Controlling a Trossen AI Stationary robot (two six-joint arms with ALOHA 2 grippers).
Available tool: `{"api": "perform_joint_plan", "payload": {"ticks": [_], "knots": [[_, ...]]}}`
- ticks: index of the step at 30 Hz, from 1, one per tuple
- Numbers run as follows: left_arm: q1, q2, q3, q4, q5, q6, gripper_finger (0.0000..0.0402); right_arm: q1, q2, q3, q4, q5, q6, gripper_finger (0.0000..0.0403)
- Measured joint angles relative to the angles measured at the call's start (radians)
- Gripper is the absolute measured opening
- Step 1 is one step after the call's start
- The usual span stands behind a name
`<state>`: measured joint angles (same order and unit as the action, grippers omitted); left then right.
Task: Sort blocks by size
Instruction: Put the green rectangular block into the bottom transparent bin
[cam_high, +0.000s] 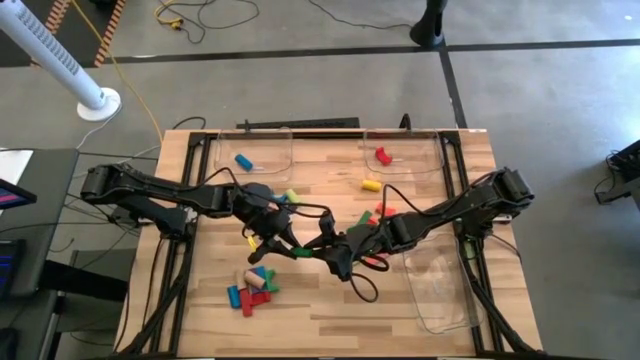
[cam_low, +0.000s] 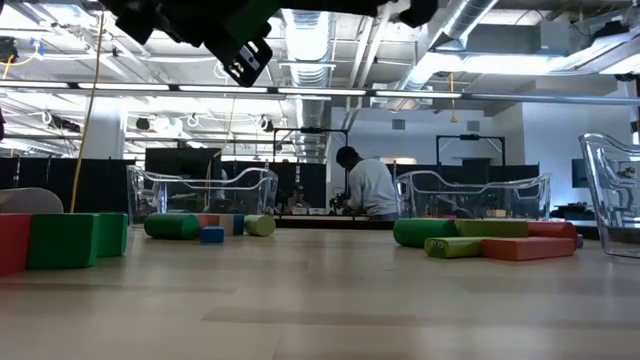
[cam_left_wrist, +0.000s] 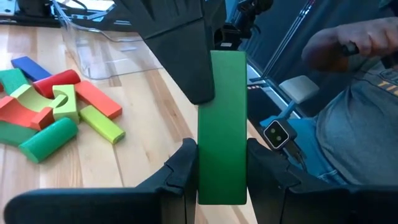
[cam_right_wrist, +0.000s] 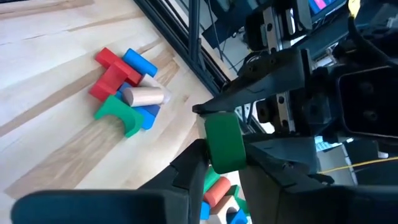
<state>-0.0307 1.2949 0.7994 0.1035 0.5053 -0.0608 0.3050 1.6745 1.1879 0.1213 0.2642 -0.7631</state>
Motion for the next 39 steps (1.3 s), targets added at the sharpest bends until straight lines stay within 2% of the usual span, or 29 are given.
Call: {"api": "perform_joint_plan", "payload": {"ticks": [8,19,39], "knots": [[0.0,0.0,0.0,0.02,0.014,-0.005,0.0095,0.001,0.0,-0.001,0.028,-0.033,-0.009,0.0123],[0.0,0.001,-0.001,0.005,0.012,-0.009,0.0095,0.006,0.063,0.001,0.124,-0.05,-0.1,0.0123],[0.0,0.002,0.0,-0.022,0.011,-0.01,0.0095,0.024,0.066,0.001,0.111,-0.052,-0.103,0.0099]]}}
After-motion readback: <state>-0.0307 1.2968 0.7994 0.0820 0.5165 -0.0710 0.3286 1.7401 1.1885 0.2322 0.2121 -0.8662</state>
